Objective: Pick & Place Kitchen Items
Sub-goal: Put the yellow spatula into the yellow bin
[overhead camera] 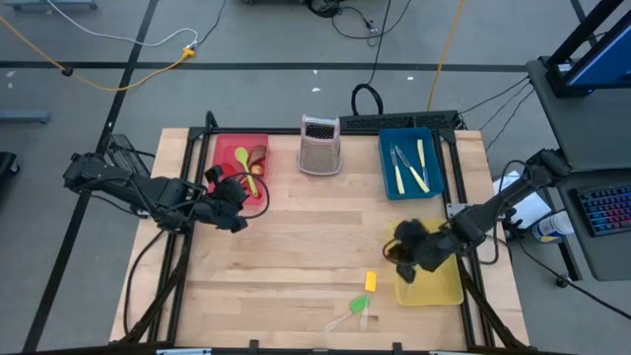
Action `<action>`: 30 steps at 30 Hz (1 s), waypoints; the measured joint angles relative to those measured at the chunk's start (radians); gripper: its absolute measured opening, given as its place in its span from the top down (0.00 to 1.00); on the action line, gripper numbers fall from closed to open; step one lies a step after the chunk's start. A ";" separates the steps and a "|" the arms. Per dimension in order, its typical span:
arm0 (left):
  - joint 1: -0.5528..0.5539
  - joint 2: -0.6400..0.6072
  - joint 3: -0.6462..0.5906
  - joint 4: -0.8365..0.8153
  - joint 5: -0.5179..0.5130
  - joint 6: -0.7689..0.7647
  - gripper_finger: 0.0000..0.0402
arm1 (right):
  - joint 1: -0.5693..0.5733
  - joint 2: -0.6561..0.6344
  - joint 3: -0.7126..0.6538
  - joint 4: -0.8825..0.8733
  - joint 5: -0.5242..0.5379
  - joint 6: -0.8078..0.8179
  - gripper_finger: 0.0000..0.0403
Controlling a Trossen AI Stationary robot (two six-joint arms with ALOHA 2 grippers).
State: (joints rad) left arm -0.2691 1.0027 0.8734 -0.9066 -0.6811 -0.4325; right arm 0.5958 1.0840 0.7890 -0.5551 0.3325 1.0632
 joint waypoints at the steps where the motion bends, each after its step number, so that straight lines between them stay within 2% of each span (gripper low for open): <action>1: 0.000 0.000 0.000 0.000 0.000 -0.002 0.78 | 0.000 0.007 -0.003 0.114 0.017 -0.110 0.85; 4: 0.000 0.000 0.000 0.000 0.000 -0.015 0.78 | 0.001 0.050 -0.024 0.454 0.033 -0.483 0.87; 8: 0.000 0.000 0.000 0.000 0.000 -0.020 0.78 | 0.001 0.136 -0.043 0.803 0.035 -0.927 0.90; 10: 0.000 0.000 0.000 0.000 0.000 -0.026 0.78 | -0.008 0.180 -0.043 0.928 0.035 -1.086 0.91; 13: 0.000 0.000 0.000 0.000 0.000 -0.042 0.78 | -0.033 0.230 -0.044 1.049 0.027 -1.222 0.93; 18: 0.000 0.000 0.000 0.000 0.000 -0.048 0.78 | -0.071 0.270 -0.044 1.045 -0.021 -1.227 0.88; 22: 0.000 0.000 0.000 0.000 0.000 -0.050 0.78 | -0.090 0.305 -0.038 1.046 -0.023 -1.224 0.77; 25: 0.000 0.000 0.000 0.000 0.000 -0.070 0.78 | -0.094 0.343 0.003 1.007 -0.077 -1.261 0.67; 27: 0.000 0.000 0.000 0.001 0.000 -0.090 0.78 | -0.092 0.374 0.062 0.928 -0.103 -1.301 0.62; 30: 0.000 0.000 0.000 0.013 0.000 -0.127 0.78 | -0.092 0.415 0.175 0.637 -0.133 -1.314 0.56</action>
State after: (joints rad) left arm -0.2687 1.0023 0.8734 -0.8937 -0.6812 -0.5596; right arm 0.5040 1.4990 0.9639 0.0816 0.1992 -0.2507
